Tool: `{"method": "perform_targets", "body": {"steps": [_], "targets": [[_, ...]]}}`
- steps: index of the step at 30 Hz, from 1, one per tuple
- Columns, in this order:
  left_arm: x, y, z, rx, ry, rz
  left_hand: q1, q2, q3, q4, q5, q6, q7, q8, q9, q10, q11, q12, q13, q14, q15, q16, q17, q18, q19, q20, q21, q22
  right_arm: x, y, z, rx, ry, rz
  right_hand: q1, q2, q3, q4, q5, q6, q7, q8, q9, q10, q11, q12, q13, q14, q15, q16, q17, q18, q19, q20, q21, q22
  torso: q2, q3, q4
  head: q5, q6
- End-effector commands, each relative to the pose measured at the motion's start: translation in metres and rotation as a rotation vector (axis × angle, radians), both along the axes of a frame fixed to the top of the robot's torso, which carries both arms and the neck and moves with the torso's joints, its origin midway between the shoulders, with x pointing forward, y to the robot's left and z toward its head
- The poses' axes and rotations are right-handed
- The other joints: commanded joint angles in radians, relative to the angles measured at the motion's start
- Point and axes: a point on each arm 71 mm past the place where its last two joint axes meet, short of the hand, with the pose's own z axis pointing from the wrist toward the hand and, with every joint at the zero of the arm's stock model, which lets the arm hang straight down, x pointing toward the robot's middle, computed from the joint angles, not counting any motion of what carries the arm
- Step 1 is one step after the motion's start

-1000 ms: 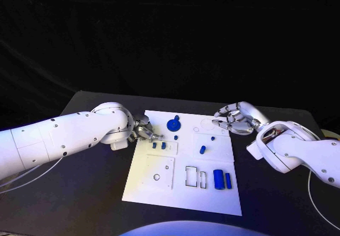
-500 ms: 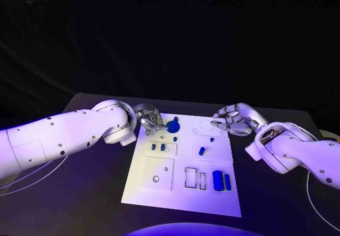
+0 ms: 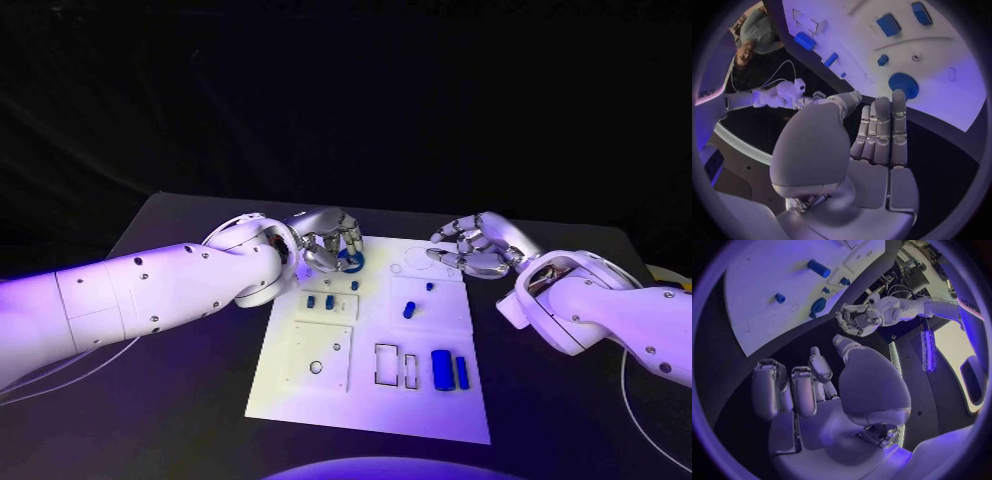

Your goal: Assemble the parts on the task board

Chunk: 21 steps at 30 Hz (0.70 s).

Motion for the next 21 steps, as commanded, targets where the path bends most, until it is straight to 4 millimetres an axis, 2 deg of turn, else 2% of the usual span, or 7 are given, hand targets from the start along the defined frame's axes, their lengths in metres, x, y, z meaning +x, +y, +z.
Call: {"method": "perform_targets", "body": {"steps": [1,4,5,10,15,21], "targets": [[-0.005,-0.012,-0.003,0.11,-0.109,-0.135,0.005,-0.002,-0.013,-0.003,-0.004,0.013,0.0,-0.014,-0.013,0.014,0.0,-0.013,-0.013,0.01,0.001,0.015,-0.002,0.013,0.008,0.003,0.01,0.005,-0.001,0.002,0.0,0.003,-0.004,0.013,0.002,0.005,0.001,0.008,0.005,-0.008,0.002,0.004,0.001,-0.009,0.0,-0.01,-0.005,0.058,-0.002,-0.007,0.067,0.008,-0.009,0.001,-0.007,0.129,0.001,-0.0003,-0.0009,0.0,0.001],[-0.005,-0.018,-0.01,0.159,-0.11,-0.161,0.001,-0.002,-0.029,-0.003,-0.005,0.021,0.002,-0.027,-0.024,0.018,0.001,-0.024,-0.023,0.018,0.002,0.034,-0.002,0.013,0.012,0.004,0.017,0.011,-0.001,0.002,0.0,0.004,-0.004,0.015,0.002,0.005,0.001,0.008,0.005,-0.008,0.002,0.004,0.001,-0.009,0.0,-0.01,-0.005,0.058,-0.002,-0.007,0.067,0.008,-0.009,0.001,-0.007,0.129,0.001,-0.0001,-0.0006,-0.002,0.001],[-0.004,-0.019,-0.012,0.171,-0.109,-0.166,-0.001,-0.001,-0.039,-0.003,-0.005,0.027,0.001,-0.035,-0.031,0.023,0.001,-0.03,-0.029,0.034,0.002,0.064,0.018,0.013,0.016,0.004,0.025,0.016,-0.001,0.002,0.0,0.004,-0.005,0.015,0.003,0.005,0.001,0.008,0.006,-0.008,0.002,0.004,0.002,-0.011,0.0,-0.011,-0.008,0.057,-0.002,-0.008,0.065,0.009,-0.01,0.001,-0.009,0.127,0.001,-0.0001,-0.0008,-0.002,0.001],[-0.003,-0.023,-0.019,0.226,-0.093,-0.179,-0.004,-0.002,-0.055,-0.001,-0.004,0.03,0.002,-0.046,-0.041,0.022,0.002,-0.038,-0.037,0.054,0.003,0.104,0.046,0.013,0.02,0.005,0.037,0.025,-0.001,0.002,0.0,0.005,-0.005,0.016,0.003,0.005,0.001,0.008,0.006,-0.008,0.002,0.004,0.002,-0.011,0.0,-0.011,-0.008,0.057,-0.002,-0.008,0.065,0.009,-0.01,0.001,-0.009,0.127,0.002,0.0001,-0.0037,-0.002,0.0],[-0.002,-0.025,-0.024,0.268,-0.074,-0.186,0.0,0.002,-0.075,0.002,-0.003,0.032,0.005,-0.061,-0.053,0.017,0.005,-0.048,-0.047,0.077,0.006,0.155,0.084,0.013,0.022,0.007,0.052,0.037,-0.001,0.002,0.0,0.005,-0.006,0.015,0.004,0.005,0.001,0.009,0.006,-0.009,0.002,0.004,0.002,-0.017,0.0,-0.017,-0.014,0.056,-0.002,-0.01,0.061,0.01,-0.012,0.001,-0.013,0.125,0.001,0.0016,-0.0006,-0.006,-0.003],[-0.002,-0.027,-0.028,0.307,-0.042,-0.192,0.006,0.006,-0.078,0.009,-0.003,0.054,0.006,-0.07,-0.061,0.037,0.004,-0.047,-0.052,0.109,0.005,0.216,0.137,0.013,0.027,0.007,0.076,0.056,-0.001,0.002,0.0,0.006,-0.006,0.015,0.005,0.005,0.0,0.01,0.007,-0.01,0.002,0.004,0.002,-0.024,0.0,-0.024,-0.022,0.054,-0.002,-0.014,0.054,0.012,-0.017,0.001,-0.021,0.12,0.001,0.0005,0.0002,-0.007,-0.006]]}}
